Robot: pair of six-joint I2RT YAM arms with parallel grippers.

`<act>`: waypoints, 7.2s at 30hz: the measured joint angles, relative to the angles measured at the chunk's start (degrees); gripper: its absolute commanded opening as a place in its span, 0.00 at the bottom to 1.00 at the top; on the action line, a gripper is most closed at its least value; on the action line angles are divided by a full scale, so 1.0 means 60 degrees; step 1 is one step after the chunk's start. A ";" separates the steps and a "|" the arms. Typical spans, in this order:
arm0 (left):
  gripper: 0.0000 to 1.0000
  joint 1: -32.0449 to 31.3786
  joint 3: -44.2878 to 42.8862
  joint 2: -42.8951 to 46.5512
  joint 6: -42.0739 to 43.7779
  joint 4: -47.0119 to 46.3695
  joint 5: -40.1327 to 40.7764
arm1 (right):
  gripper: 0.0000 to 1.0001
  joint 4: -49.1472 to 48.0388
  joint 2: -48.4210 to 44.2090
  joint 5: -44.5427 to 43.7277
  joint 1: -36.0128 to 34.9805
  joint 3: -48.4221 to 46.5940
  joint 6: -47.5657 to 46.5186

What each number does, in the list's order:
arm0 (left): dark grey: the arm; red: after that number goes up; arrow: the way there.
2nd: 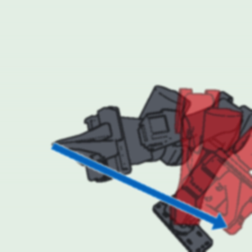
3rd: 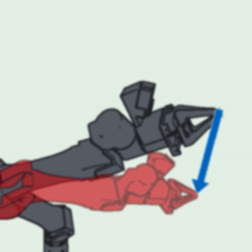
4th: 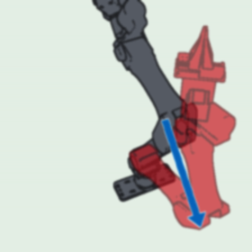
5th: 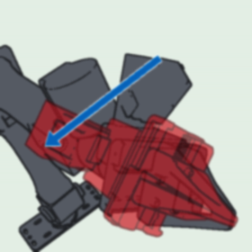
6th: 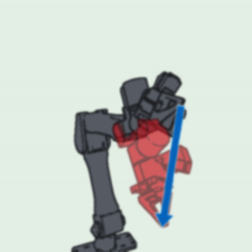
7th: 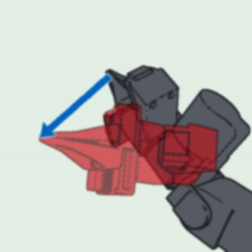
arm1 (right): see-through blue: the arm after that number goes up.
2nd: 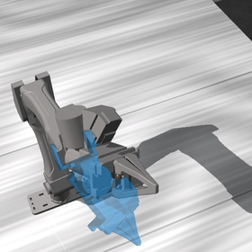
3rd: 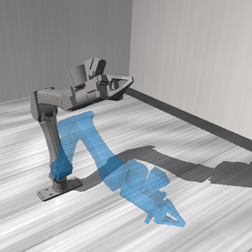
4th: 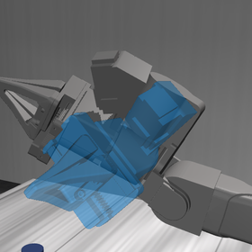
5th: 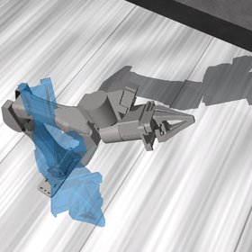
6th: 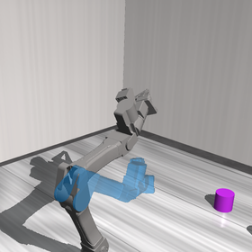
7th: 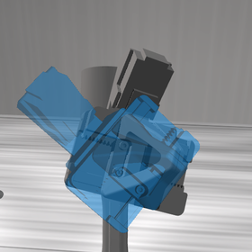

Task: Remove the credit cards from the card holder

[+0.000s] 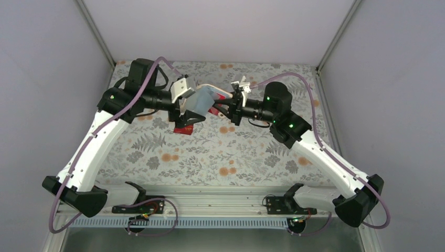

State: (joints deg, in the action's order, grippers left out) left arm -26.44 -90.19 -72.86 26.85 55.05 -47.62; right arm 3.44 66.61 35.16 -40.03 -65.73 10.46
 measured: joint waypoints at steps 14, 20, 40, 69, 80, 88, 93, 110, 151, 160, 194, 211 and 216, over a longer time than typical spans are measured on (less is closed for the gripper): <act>0.17 -0.0182 0.0120 -0.0259 -0.0455 -0.0441 0.1603 | 0.04 0.0222 0.0306 -0.0805 -0.0444 -0.0186 0.0331; 0.02 -0.0280 0.0200 -0.0076 -0.0430 -0.0164 0.1395 | 0.40 0.0594 0.0033 -0.0929 -0.0408 -0.0229 0.0033; 0.54 -0.0160 -0.0033 -0.0109 -0.0055 0.0244 0.0095 | 0.04 0.1322 -0.0623 -0.0404 -0.0193 -0.0080 -0.1311; 1.00 -0.0372 0.1450 -0.0849 -0.1599 -0.1920 0.4452 | 0.04 0.3024 0.1996 -0.3078 0.0131 -0.1417 0.1745; 1.00 -0.0572 0.1373 -0.0892 -0.1690 -0.2266 0.5909 | 0.04 0.2728 0.2138 -0.2218 0.0015 -0.1410 0.2018; 1.00 0.0175 0.1392 -0.0667 -0.1628 -0.2801 0.7380 | 0.04 0.2783 0.1355 -0.2106 0.0044 -0.1107 0.1985; 1.00 0.1749 0.1388 -0.0667 -0.1555 -0.2885 0.7453 | 0.04 0.2871 0.0838 -0.2295 0.0091 -0.1100 0.1967; 0.42 -0.0801 -0.0255 -0.0178 -0.0280 -0.0991 0.0193 | 0.04 0.4532 0.3013 -0.4983 0.0036 -0.2535 0.1821; 0.38 0.0798 0.3005 -0.1668 -0.3217 -0.4499 0.0299 | 0.04 0.4867 0.3942 -0.2710 0.0761 -0.2994 0.1384; 0.36 0.0962 0.2648 -0.1603 -0.3377 -0.4594 0.0109 | 0.04 0.3657 0.3089 -0.1260 0.0754 -0.2080 0.1027; 0.23 0.0229 0.0554 -0.0616 -0.1916 -0.2805 -0.0627 | 0.04 0.1402 0.0750 0.1184 0.0933 -0.0597 0.0204; 0.03 0.0240 -0.0135 -0.0729 -0.1570 -0.1770 -0.0765 | 0.19 0.1435 0.0630 0.1599 0.0947 -0.0576 -0.0499; 0.02 -0.0087 -0.0138 -0.0703 -0.1381 -0.1570 -0.1333 | 0.20 0.1355 0.0521 0.2044 0.0882 -0.0408 -0.0809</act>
State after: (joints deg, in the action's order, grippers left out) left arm -26.96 -91.02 -77.08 18.57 45.63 -55.61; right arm 11.57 69.73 47.42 -34.74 -68.18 5.61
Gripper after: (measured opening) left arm 0.027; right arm 0.207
